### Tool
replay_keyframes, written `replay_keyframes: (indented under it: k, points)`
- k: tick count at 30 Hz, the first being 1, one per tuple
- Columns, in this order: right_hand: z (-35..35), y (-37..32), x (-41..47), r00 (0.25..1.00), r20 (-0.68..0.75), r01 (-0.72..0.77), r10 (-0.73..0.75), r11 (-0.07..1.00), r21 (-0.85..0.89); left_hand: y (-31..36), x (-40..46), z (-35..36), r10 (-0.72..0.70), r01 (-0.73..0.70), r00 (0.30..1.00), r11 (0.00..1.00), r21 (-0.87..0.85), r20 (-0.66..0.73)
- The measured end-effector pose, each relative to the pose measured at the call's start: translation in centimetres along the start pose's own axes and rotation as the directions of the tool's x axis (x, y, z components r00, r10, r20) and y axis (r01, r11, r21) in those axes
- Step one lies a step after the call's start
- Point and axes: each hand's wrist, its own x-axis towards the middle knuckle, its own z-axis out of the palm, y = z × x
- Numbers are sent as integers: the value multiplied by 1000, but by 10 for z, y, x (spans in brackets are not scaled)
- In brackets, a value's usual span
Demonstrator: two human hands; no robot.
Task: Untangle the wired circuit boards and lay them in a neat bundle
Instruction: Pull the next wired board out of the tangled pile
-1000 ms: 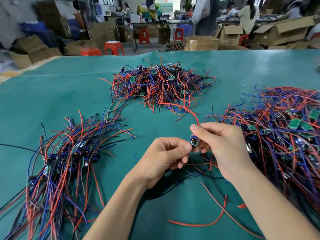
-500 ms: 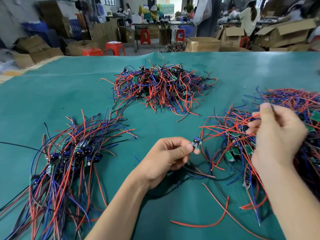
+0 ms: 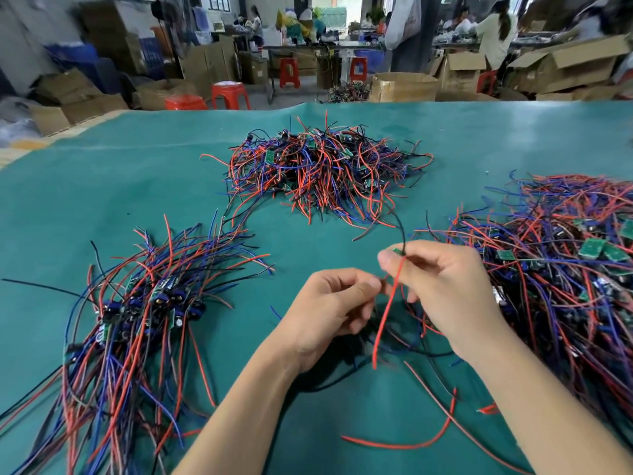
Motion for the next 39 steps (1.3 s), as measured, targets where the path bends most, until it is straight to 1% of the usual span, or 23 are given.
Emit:
replay_keyframes:
  k: [3,5,9,12,14,15,17,19,20,21,22,23,24,25,27,28,29,31,32,34,36,37,39]
  points:
    - [-13,-1,7,979,-203,-16,30,997,70,0,-1,-1,14,-17,998,999,47,62]
    - [-22,-3,10,951,-303,-19,58,991,130,2,-1,-1,15,-20,996,999,49,93]
    - [-37,-13,13,877,-457,-13,147,958,285,4,-2,-2,-13,6,991,998,59,131]
    - [-57,-27,15,810,-546,41,212,910,413,6,-4,-1,-30,22,993,997,79,112]
    - [-77,-33,15,800,-571,59,186,921,384,7,-4,-1,-34,29,997,997,74,67]
    - [-87,-35,16,812,-557,26,172,944,329,7,-4,-1,-36,33,998,997,66,52]
    - [-103,-40,22,865,-465,-118,188,977,176,7,-4,0,-40,38,999,998,48,35]
    - [-118,-49,27,913,-319,-284,255,958,-46,7,-4,1,-44,43,999,999,29,27]
    - [-125,-55,28,921,-264,-344,285,915,-210,7,-4,2,-46,45,999,999,17,20]
    - [-132,-59,26,923,-233,-376,305,838,-395,7,-4,3,-48,48,999,999,2,12]
    - [-138,-62,23,926,-213,-377,313,728,-572,7,-4,3,-51,51,999,999,-14,4]
    - [-144,-60,22,926,-195,-362,322,615,-701,7,-4,3,-53,53,999,998,-26,-2]
    - [-146,-58,24,925,-198,-348,323,517,-782,8,-4,3,-53,53,999,998,-33,-5]
    - [-141,-58,26,934,-192,-316,300,450,-835,8,-4,3,-53,53,999,998,-32,-5]
    - [-115,-64,39,968,-106,-190,229,387,-902,8,-4,4,-54,53,999,998,-15,-3]
    - [-95,-66,45,980,-29,-104,197,383,-918,9,-4,4,-54,54,999,999,-7,-4]
    - [-72,-66,51,979,56,-31,198,408,-913,9,-4,4,-55,55,998,998,-2,-4]
    - [-32,-54,69,938,209,63,277,456,-888,10,-5,3,-56,56,998,998,-2,-6]
    - [-15,-43,80,910,256,88,327,452,-888,10,-4,3,-56,56,998,998,0,-8]
    - [12,-19,102,866,274,87,418,413,-906,10,-5,3,-56,57,998,998,5,-13]
    - [24,3,118,853,244,47,462,396,-917,11,-5,3,-58,58,998,998,-6,-11]
    - [27,11,123,858,225,25,461,400,-916,11,-5,3,-59,59,998,998,-13,-10]
    - [30,25,126,905,151,-38,397,431,-902,11,-4,2,-61,61,998,998,-13,-9]
